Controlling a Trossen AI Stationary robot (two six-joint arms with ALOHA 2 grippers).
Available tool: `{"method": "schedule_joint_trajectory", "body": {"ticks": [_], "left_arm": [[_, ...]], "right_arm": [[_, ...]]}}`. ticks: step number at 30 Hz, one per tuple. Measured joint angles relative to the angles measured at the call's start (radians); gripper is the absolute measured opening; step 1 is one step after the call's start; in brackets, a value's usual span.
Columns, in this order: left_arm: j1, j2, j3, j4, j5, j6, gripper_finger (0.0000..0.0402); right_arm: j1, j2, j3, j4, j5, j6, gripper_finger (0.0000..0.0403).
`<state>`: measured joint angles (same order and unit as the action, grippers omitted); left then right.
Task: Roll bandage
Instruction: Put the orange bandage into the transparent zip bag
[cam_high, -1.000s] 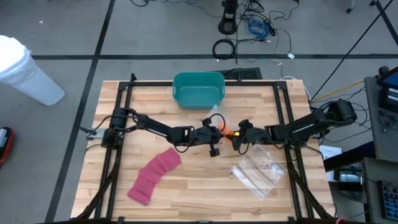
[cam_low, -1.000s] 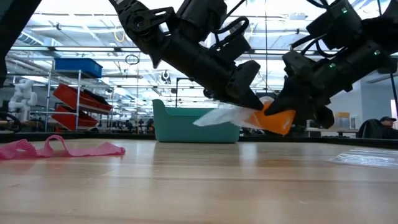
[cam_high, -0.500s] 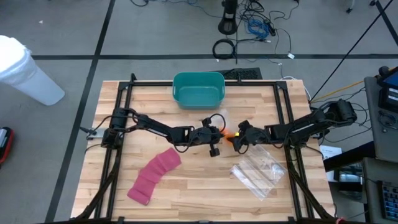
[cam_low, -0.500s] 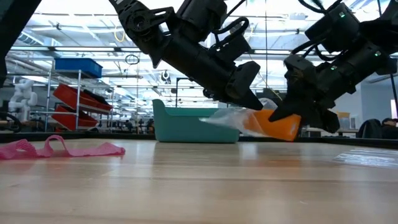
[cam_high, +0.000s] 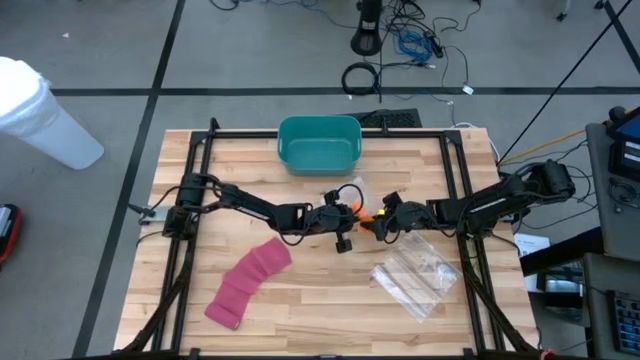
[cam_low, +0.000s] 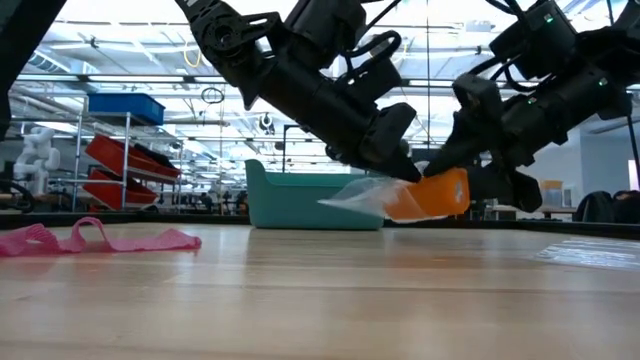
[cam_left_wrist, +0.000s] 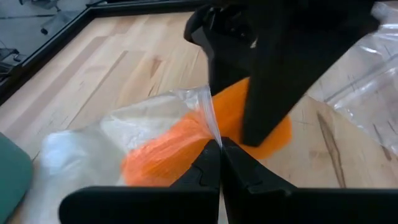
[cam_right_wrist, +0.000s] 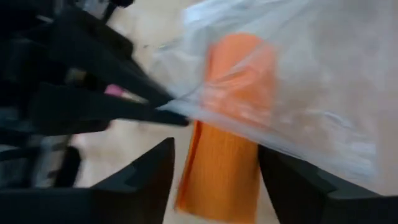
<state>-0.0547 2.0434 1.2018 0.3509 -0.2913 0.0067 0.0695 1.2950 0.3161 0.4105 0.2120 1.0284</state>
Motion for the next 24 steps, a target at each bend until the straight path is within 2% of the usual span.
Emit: {"method": "schedule_joint_trajectory", "body": {"ticks": [5, 7, 15, 20, 24], "left_arm": [[0.000, 0.000, 0.000, -0.007, 0.027, 0.000, 0.0001], [0.003, 0.000, 0.000, -0.010, 0.055, 0.000, 0.0001], [0.005, -0.032, -0.001, -0.065, 0.094, -0.022, 0.0001], [0.012, -0.073, 0.000, -0.086, 0.182, -0.029, 0.0001], [0.008, -0.089, 0.000, -0.097, 0.190, -0.030, 0.0001]], "right_arm": [[-0.001, -0.051, 0.000, -0.002, -0.151, 0.033, 0.0248], [0.000, -0.083, 0.000, -0.015, -0.170, 0.027, 0.0250], [-0.001, -0.261, 0.000, -0.267, -0.147, -0.180, 0.0240], [0.015, -0.367, 0.000, -0.298, -0.063, -0.327, 0.0233], [0.018, -0.457, 0.000, -0.294, -0.017, -0.535, 0.0230]]}}
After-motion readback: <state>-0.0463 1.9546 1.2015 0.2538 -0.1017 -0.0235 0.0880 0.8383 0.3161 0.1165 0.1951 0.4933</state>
